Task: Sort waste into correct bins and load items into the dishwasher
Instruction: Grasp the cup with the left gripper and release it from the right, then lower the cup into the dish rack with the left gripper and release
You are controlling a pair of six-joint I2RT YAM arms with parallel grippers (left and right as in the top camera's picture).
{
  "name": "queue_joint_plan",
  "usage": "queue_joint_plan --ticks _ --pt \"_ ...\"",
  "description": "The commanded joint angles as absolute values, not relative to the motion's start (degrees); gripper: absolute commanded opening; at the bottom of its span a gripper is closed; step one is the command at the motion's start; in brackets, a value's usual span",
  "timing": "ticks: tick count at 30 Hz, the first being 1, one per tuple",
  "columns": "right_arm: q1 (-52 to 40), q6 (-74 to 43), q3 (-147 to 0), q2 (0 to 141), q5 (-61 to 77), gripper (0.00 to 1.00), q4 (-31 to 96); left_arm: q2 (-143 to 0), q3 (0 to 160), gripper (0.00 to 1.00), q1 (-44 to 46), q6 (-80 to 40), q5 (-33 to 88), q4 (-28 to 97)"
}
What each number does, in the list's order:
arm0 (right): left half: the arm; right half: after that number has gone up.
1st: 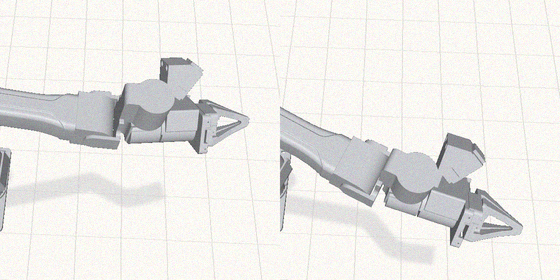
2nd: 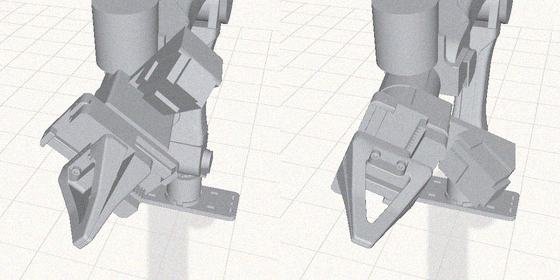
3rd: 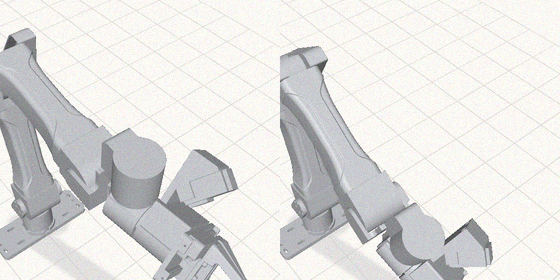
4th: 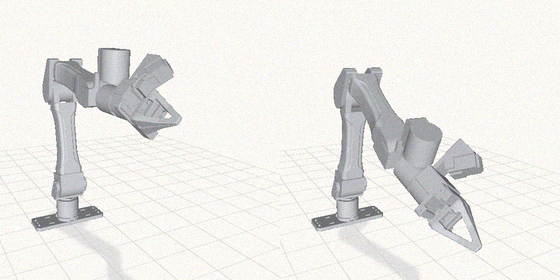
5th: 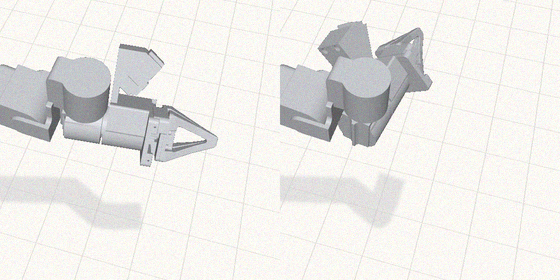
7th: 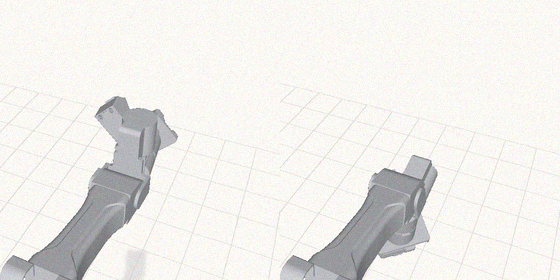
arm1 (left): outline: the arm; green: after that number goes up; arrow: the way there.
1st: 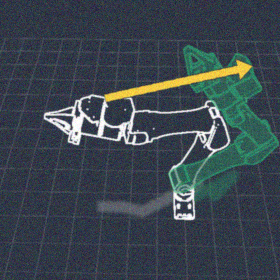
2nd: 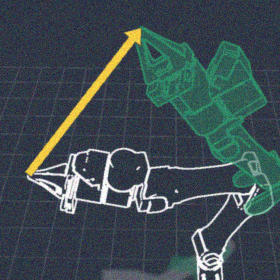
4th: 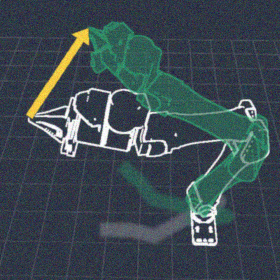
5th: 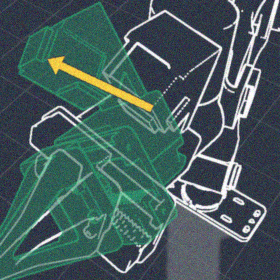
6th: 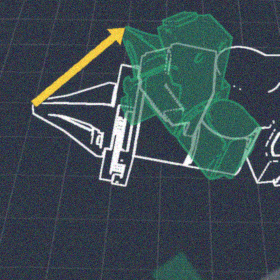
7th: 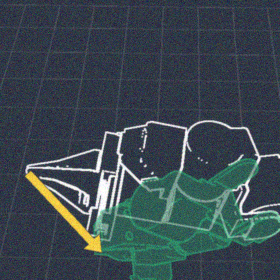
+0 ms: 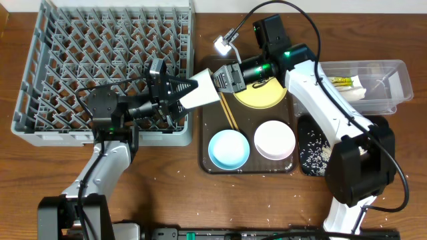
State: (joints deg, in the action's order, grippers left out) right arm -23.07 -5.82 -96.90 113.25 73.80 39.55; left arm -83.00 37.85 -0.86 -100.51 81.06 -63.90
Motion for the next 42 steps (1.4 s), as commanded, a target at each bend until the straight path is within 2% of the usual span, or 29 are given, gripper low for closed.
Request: queue_joint_plan --ticks 1,10,13,17,19,20,21,23,25,26,27,37,42 --pt "-24.14 -5.50 -96.51 113.60 73.49 0.01 39.64 -82.50 38.24 0.79 -0.78 -99.68 82.28 -64.88" --pt "-24.51 -5.50 -96.51 113.60 73.56 0.01 40.07 -82.52 38.24 0.79 -0.80 -97.91 82.28 -64.86" --pt "-24.51 -5.50 -96.51 113.60 73.56 0.01 40.10 -82.52 38.24 0.68 -0.78 -97.54 82.24 -64.86" --pt "-24.51 -5.52 -96.51 113.60 73.56 0.01 40.12 -82.52 38.22 0.46 -0.80 -97.54 81.78 -64.86" --pt "-24.51 -5.52 -96.51 113.60 73.56 0.03 40.12 -82.52 38.24 0.38 -0.84 -97.32 81.67 -64.88" --pt "-24.51 -5.52 -96.51 113.60 73.56 0.07 40.12 -82.52 38.24 0.36 -0.84 -97.10 81.60 -64.88" --pt "-24.49 -5.50 -96.51 113.60 73.54 0.16 40.10 -82.52 38.24 0.34 -0.84 -97.08 81.58 -64.88" --pt "-24.27 -5.50 -96.51 113.60 73.23 0.40 40.07 -82.52 38.24 0.32 -0.84 -96.47 81.41 -64.88" --pt "-23.77 -5.50 -96.51 113.60 71.48 0.52 40.27 -82.52 38.24 0.31 -0.84 -95.98 81.41 -64.88" --pt "-23.40 -5.52 -96.51 113.60 70.32 0.64 40.58 -82.52 38.24 0.31 -0.84 -95.98 81.43 -64.88" --pt "-22.90 -5.65 -96.51 113.60 69.08 0.68 40.93 -82.52 38.24 0.31 -0.84 -95.98 81.41 -64.99" --pt "-12.40 -5.39 -96.53 113.25 58.94 0.77 46.15 -82.52 38.24 0.28 -0.95 -94.04 78.72 -68.75" --pt "-10.24 -3.40 -96.53 110.67 54.59 0.79 49.06 -82.52 38.35 0.24 -1.80 -92.55 74.17 -68.05"
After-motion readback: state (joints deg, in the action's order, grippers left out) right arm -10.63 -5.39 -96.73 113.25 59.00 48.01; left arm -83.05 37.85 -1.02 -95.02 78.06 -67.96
